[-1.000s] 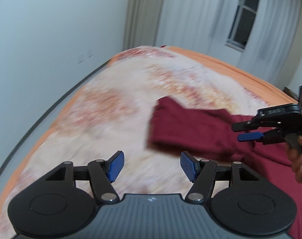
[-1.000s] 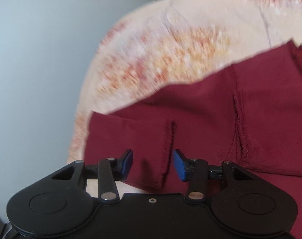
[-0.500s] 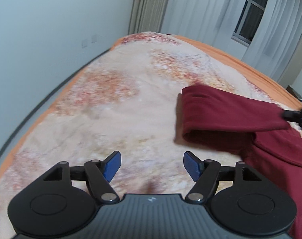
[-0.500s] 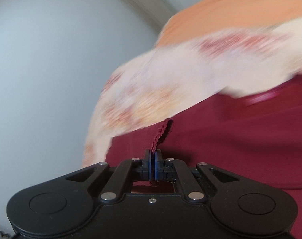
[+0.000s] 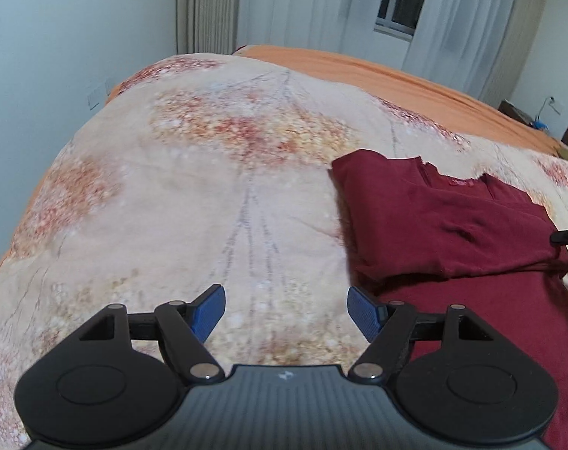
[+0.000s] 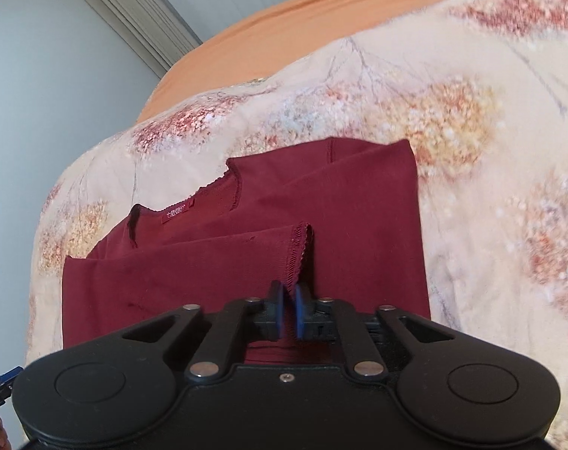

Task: Fold small clothes
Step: 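Grasp the sweater side edge with the right tool and fold it toward the center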

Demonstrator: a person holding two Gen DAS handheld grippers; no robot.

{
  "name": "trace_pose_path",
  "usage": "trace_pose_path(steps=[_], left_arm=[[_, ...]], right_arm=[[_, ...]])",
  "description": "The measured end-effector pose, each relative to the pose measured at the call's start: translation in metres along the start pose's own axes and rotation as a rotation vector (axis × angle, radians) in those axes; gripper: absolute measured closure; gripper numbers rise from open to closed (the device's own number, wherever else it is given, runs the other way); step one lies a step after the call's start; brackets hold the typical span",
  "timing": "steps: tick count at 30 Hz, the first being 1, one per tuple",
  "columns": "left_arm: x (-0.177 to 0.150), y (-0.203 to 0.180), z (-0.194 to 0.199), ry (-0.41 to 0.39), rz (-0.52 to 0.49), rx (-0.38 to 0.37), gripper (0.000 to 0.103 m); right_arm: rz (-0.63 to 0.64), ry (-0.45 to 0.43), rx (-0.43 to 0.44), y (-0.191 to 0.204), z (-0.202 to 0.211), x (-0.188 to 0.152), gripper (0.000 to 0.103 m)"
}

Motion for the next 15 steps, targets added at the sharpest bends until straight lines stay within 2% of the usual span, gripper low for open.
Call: trace_pose_path(steps=[3,8,9,10,12,15], left_arm=[[0.006,-0.014,-0.002,0.007,-0.027,0.009,0.024],[0.013,-0.031,-0.016,0.024,-0.072,0.012,0.023],[0.018,-0.033,-0.021,0.022,-0.072,0.003,0.023],[0.024,-0.035,-0.027,0.019,-0.065,-0.007,0.023],[0.041,-0.036,-0.040,0.004,-0.034,-0.026,0.023],[0.072,-0.035,-0.063,-0.025,0.012,-0.053,0.023]], right_arm=[[-0.008,-0.011,0.029,-0.001,-0.007,0.003,0.070],[-0.010,0.001,0.069,-0.003,-0.026,0.007,0.070],[0.006,0.008,0.078,-0.001,-0.029,0.008,0.080],[0.024,0.013,0.087,0.001,-0.029,0.008,0.102],[0.025,-0.010,0.111,0.002,-0.021,0.013,0.101],[-0.090,-0.099,0.171,-0.016,0.012,0.032,0.101]])
Point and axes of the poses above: each gripper's, at about its wrist camera, not at the fingertips, and z roughly against the way its jaws point, y to its left, x to its top, the point moved 10 cm from there along -z, roughly the way its jaws point, and after that the axes turned 6 degrees about -x, right-handed, at the moved point
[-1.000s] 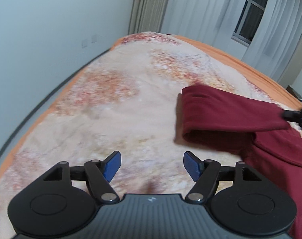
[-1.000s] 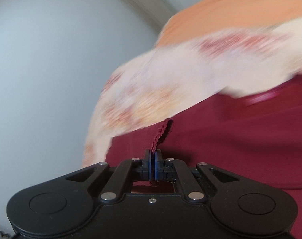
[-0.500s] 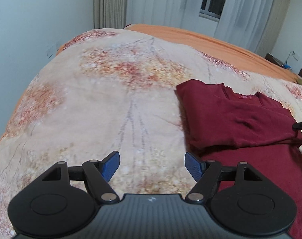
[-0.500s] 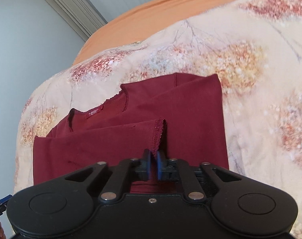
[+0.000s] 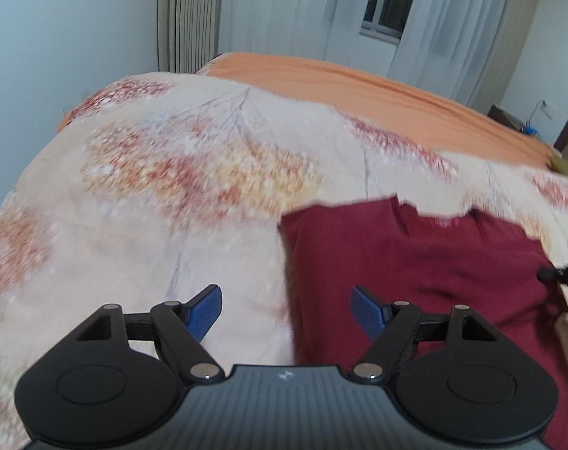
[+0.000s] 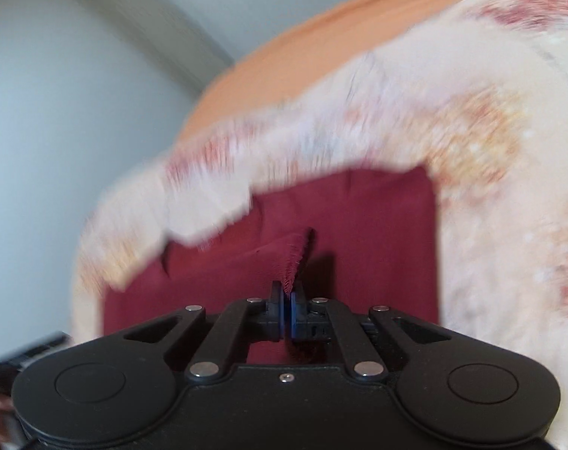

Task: Fold small clothes
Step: 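Grasp the sweater side edge with the right tool and fold it toward the center, then press the folded side flat with the right tool while the left tool holds the hem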

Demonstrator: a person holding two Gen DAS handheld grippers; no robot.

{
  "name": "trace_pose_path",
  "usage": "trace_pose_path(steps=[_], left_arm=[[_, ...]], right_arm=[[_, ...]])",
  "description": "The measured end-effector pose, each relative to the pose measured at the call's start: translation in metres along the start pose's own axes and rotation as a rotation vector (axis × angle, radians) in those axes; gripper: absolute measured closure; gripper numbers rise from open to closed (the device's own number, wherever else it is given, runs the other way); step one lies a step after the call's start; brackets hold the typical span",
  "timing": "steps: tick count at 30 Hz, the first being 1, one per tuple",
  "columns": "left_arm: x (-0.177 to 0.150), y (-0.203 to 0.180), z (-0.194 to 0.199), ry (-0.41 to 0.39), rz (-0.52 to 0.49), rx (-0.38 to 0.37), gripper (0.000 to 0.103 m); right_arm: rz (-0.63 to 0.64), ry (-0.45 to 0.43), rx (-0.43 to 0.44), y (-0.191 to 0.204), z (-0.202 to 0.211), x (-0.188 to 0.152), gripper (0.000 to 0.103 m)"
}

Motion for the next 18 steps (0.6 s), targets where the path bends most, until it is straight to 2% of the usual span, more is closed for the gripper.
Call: trace_pose_path(steps=[3,7,9,13,15,17,18], left_arm=[[0.028,-0.009,-0.026,-0.015,0.008,-0.030,0.023],[0.043,-0.020,-0.066,0.018,0.054,-0.091,0.023],[0.043,-0.024,-0.086,0.045,0.044,-0.100,0.029],[0.039,-0.022,-0.117,0.098,0.101,-0.146,0.059],[0.037,-0.020,-0.128,0.110,0.123,-0.150,0.063],[0.036,-0.019,-0.134,0.121,0.133,-0.163,0.092],[0.038,-0.016,-0.133,0.117,0.147,-0.172,0.093]], right_arm=[[-0.076,-0.049,-0.053,-0.034,0.027,0.016,0.101],[-0.045,0.022,-0.108,-0.055,0.026,0.007,0.101],[-0.038,0.020,-0.099,-0.054,0.027,0.005,0.100],[-0.029,0.018,-0.074,-0.052,0.031,0.000,0.100],[-0.018,0.029,-0.066,-0.049,0.029,-0.002,0.099],[-0.015,0.040,-0.054,-0.044,0.029,-0.003,0.099],[-0.022,0.042,-0.042,-0.042,0.029,-0.003,0.099]])
Point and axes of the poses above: each gripper's, at about its wrist camera, not at the fingertips, and z roughly against the way its jaws point, y to its left, x to its top, the point moved 10 cm from there along -z, roughly the way its jaws point, and after that the axes turned 6 degrees about -x, right-handed, at the moved point
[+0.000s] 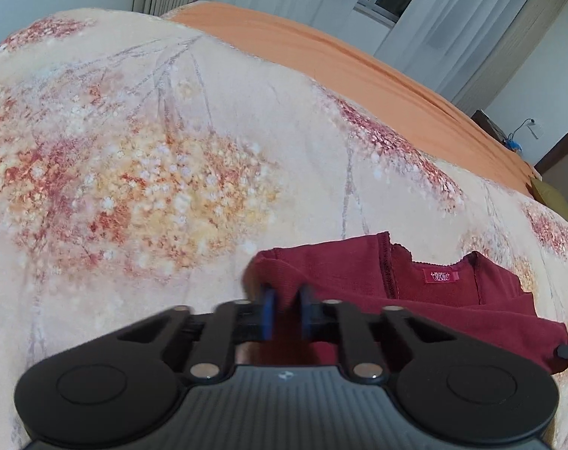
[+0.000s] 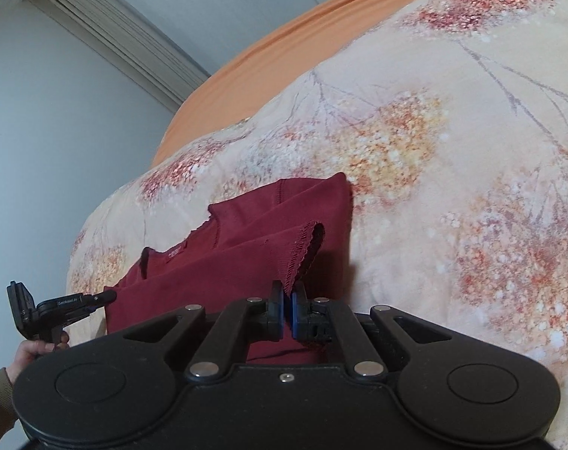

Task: Fold small clothes
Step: 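Press the folded side flat with the right tool while the left tool holds the hem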

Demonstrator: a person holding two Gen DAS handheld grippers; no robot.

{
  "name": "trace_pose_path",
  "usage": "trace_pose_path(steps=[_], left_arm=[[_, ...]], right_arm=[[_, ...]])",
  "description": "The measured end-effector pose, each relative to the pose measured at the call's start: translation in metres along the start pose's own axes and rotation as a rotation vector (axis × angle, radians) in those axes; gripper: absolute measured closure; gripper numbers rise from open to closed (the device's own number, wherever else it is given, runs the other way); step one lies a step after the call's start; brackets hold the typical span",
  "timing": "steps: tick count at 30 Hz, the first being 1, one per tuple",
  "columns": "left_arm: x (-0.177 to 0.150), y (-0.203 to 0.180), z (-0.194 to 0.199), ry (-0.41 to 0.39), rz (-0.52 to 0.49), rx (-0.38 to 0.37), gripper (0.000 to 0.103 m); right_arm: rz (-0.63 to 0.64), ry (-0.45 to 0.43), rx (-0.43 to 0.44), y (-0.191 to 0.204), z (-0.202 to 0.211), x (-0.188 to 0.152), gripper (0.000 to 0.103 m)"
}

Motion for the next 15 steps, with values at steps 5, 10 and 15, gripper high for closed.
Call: trace_pose_path(steps=[5,10,15], left_arm=[[0.018,0.030,0.018,-0.035,0.094,-0.051,0.096],[0.011,0.043,0.008,0.057,0.007,0.049,0.096],[-0.002,0.024,0.037,0.037,0.014,0.003,0.075]], right_arm=[[-0.049,0.048,0.076,0.015,-0.010,0.001,0.099],[-0.049,0.077,0.012,0.007,-0.036,0.000,0.099],[-0.072,0.051,0.010,0.004,-0.040,0.008,0.097]])
Point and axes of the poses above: each gripper's, at about its wrist camera, not at the fingertips, and z roughly against the way its jaws point, y to its left, x to its top, the point moved 10 cm from there along -z, roughly the way its jaws point, and after that the axes turned 6 degrees about -x, right-handed, at the moved point
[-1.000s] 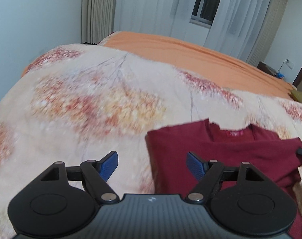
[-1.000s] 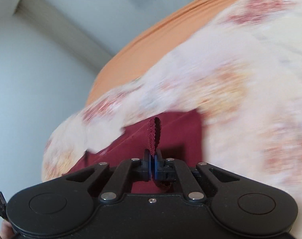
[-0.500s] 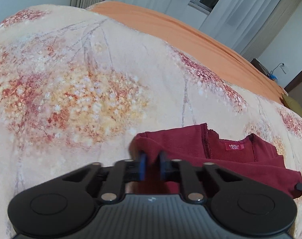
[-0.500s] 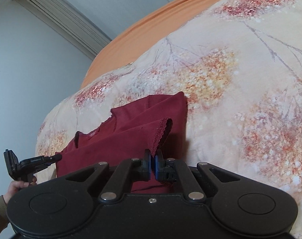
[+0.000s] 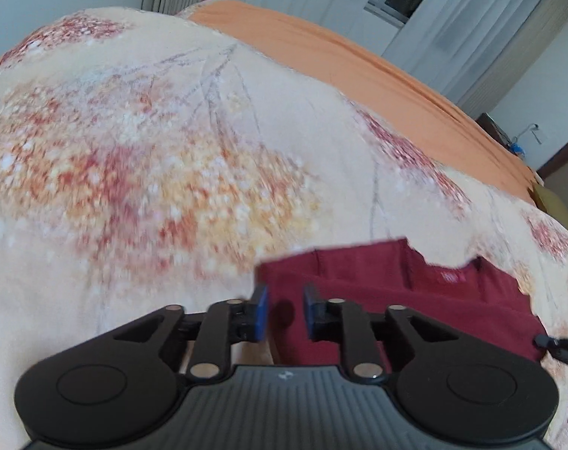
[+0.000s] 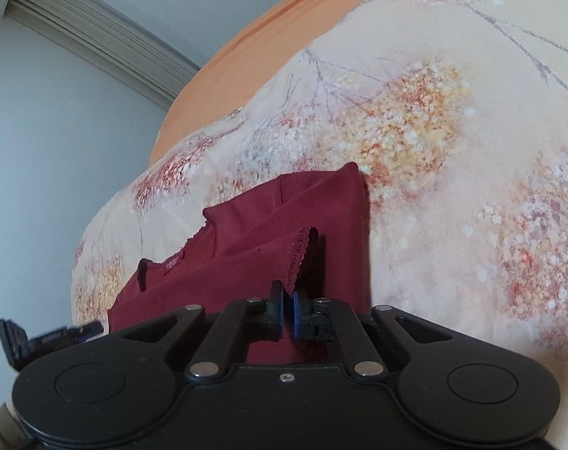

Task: Fold small clothes
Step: 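Press the folded side flat with the right tool while the left tool holds the hem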

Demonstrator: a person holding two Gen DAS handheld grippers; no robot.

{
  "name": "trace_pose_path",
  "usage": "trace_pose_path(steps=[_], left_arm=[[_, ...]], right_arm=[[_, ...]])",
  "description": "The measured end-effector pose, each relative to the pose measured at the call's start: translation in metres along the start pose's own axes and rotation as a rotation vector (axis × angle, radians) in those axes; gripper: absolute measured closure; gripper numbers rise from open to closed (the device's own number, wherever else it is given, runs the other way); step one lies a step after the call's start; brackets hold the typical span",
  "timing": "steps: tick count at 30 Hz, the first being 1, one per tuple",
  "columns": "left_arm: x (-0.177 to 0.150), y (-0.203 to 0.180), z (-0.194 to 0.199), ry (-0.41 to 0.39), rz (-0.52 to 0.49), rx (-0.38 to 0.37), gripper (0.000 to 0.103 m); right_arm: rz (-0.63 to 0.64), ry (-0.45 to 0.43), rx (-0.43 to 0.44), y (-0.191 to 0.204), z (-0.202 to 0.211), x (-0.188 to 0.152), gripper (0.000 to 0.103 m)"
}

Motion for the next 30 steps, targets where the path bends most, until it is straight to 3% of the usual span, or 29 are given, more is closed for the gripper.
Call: trace_pose_path(steps=[2,7,10,13,15,16,18,20,22,25,30], left_arm=[[-0.025,-0.008,0.006,0.039,-0.011,-0.024,0.064],[-0.086,-0.014,-0.002,0.159,-0.069,-0.030,0.063],[-0.097,-0.013,-0.001,0.166,-0.029,-0.069,0.051],[-0.100,-0.014,0.000,0.173,-0.042,-0.075,0.050],[-0.101,-0.015,-0.001,0.191,-0.072,-0.064,0.060],[-0.102,-0.015,-0.003,0.202,-0.080,-0.059,0.084],[-0.098,-0.012,0.003,0.195,-0.040,-0.083,0.092],[-0.091,-0.006,0.013,0.169,0.009,-0.091,0.093],[-0.090,0.008,0.015,0.166,0.065,-0.070,0.093],[-0.095,0.017,0.009,0.188,0.059,-0.040,0.094],[-0.092,0.014,0.010,0.183,0.060,-0.032,0.087]], right_arm=[[0.001,0.003,-0.007,-0.001,-0.002,0.001,0.097],[0.006,0.009,-0.020,0.000,-0.006,0.003,0.097],[0.022,0.014,-0.025,0.003,-0.006,0.002,0.097],[0.032,0.018,-0.029,0.006,-0.007,0.001,0.095],[0.034,0.018,-0.030,0.007,-0.007,0.001,0.095],[0.030,0.017,-0.026,0.008,-0.007,0.001,0.095],[0.009,0.011,0.002,0.010,-0.003,0.002,0.095],[-0.028,0.008,0.037,0.011,0.000,0.004,0.098],[-0.028,0.034,0.013,0.007,-0.005,0.002,0.098],[-0.018,0.087,-0.044,-0.002,-0.018,-0.007,0.099],[-0.022,0.062,-0.029,0.001,-0.012,-0.006,0.099]])
Point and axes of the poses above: each gripper's, at about its wrist camera, not at the fingertips, and z roughly against the way its jaws point, y to its left, x to its top, the point moved 10 cm from there along -z, roughly the way its jaws point, and after that the axes turned 6 degrees about -x, right-handed, at the moved point
